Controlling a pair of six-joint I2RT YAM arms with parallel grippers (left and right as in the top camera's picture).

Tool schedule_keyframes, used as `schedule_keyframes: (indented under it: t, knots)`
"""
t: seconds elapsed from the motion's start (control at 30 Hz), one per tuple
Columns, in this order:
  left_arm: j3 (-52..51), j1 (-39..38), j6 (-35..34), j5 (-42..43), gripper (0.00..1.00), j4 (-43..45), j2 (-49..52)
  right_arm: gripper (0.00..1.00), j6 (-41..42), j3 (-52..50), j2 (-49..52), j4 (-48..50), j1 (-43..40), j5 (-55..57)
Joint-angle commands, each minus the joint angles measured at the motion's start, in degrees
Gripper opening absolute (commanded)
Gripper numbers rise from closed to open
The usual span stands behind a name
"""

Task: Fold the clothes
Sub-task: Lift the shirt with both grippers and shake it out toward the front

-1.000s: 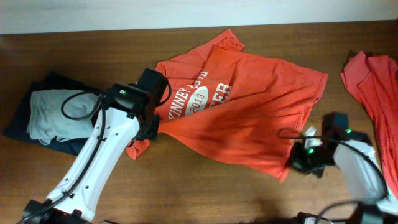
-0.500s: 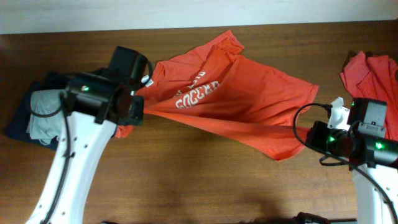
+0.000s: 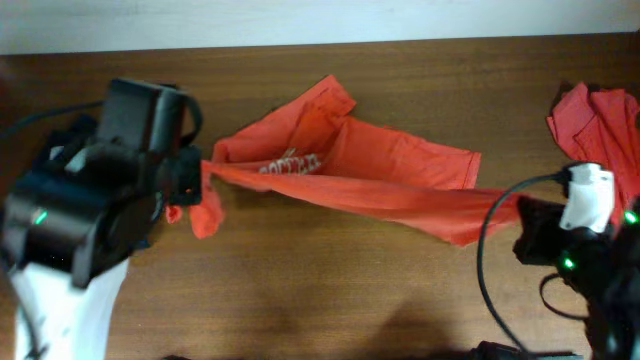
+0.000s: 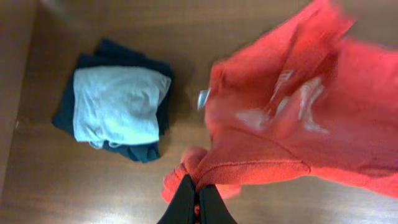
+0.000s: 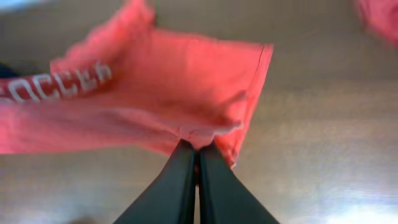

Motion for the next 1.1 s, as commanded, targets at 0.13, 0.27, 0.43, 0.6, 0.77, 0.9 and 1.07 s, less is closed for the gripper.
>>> schedule_keyframes:
  t: [0.13,0.27,0.43,0.6,0.77,0.9,1.07]
  knots:
    - [14.4,-2.91,1.46,-1.44,0.0,-4.07,-6.27,0.04,1.22,16.04,-0.81,-2.36,0.28,-0.74]
    - [20.63,-3.96,2.4,-0.74,0.0,-4.07,-8.87,0.04,2.89,25.68,-0.79,-4.02,0.28,-0.52]
    - [29.49,-3.93,6.56,3.52,0.0,-4.04,-11.5,0.04,5.77,38.69,-0.79,-6.86,0.28,0.26]
    - [36.72,-3.91,8.35,3.34,0.0,-3.37,-12.31,0.04,9.07,46.51,-0.79,-9.07,0.28,4.63]
    - [38.84,-3.91,12.07,4.79,0.0,4.42,-12.2,0.04,10.34,49.9,-0.07,-8.98,0.35,11.04]
    - [38.01,-3.91,14.08,4.7,0.0,9.33,-9.62,0.04,10.29,49.44,2.34,-9.73,0.39,11.32]
    - [33.75,-3.91,14.73,2.84,0.0,9.29,-1.27,0.04,10.21,46.93,8.41,-11.56,0.39,11.32]
